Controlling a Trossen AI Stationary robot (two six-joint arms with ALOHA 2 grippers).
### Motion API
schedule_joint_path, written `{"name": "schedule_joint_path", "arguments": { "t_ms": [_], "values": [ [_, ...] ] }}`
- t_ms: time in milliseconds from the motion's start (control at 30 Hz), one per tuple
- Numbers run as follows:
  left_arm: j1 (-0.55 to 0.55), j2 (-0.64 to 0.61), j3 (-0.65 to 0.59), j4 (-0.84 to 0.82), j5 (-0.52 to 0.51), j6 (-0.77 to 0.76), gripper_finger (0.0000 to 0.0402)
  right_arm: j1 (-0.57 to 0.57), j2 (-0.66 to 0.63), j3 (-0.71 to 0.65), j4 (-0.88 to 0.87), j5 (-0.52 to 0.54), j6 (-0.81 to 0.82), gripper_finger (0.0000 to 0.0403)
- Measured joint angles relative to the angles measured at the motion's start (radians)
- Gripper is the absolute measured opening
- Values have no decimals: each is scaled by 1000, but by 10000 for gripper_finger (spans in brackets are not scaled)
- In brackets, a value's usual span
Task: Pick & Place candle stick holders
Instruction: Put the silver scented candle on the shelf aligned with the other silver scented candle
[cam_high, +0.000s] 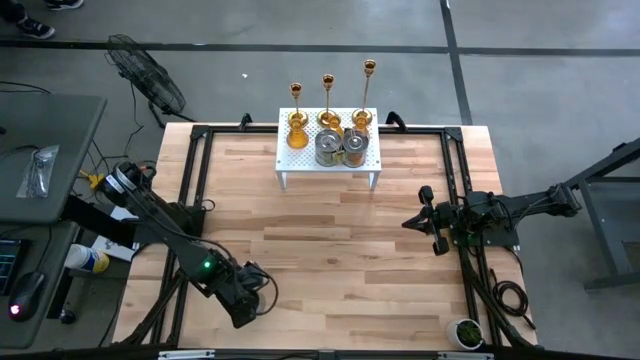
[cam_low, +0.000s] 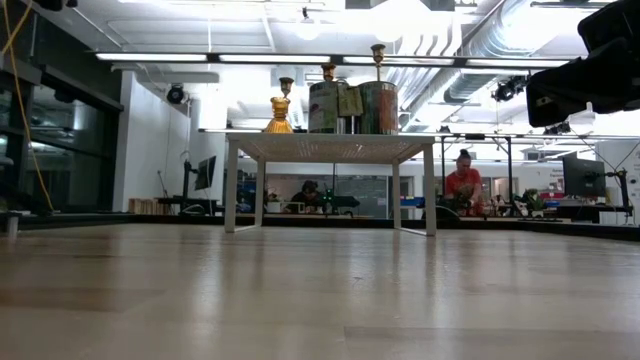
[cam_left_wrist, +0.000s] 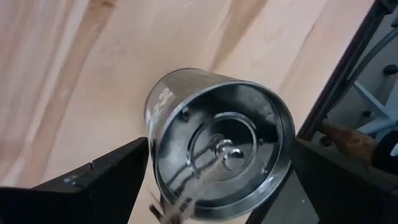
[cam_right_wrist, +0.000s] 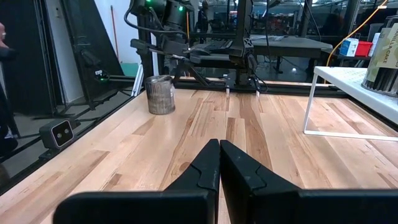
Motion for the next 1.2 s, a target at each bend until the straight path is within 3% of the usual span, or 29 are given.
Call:
{"name": "schedule_joint_path", "arguments": {
  "t_ms": [300, 500, 700, 867, 1200],
  "values": [
    [10, 8, 1, 10, 25, -3, 381, 0, 0, 0, 0, 0, 0, 3],
    [55, -25, 6, -8, 98, -3, 381, 0, 0, 0, 0, 0, 0, 3],
    [59, -26, 56, -9, 93, 0, 381, 0, 0, 0, 0, 0, 0, 3],
    [59, -8, 76, -104, 66, -21, 381, 0, 0, 0, 0, 0, 0, 3],
    [50, 0, 79, -25, 76, -12, 381, 0, 5, 0, 0, 0, 0, 3]
  ]
}}
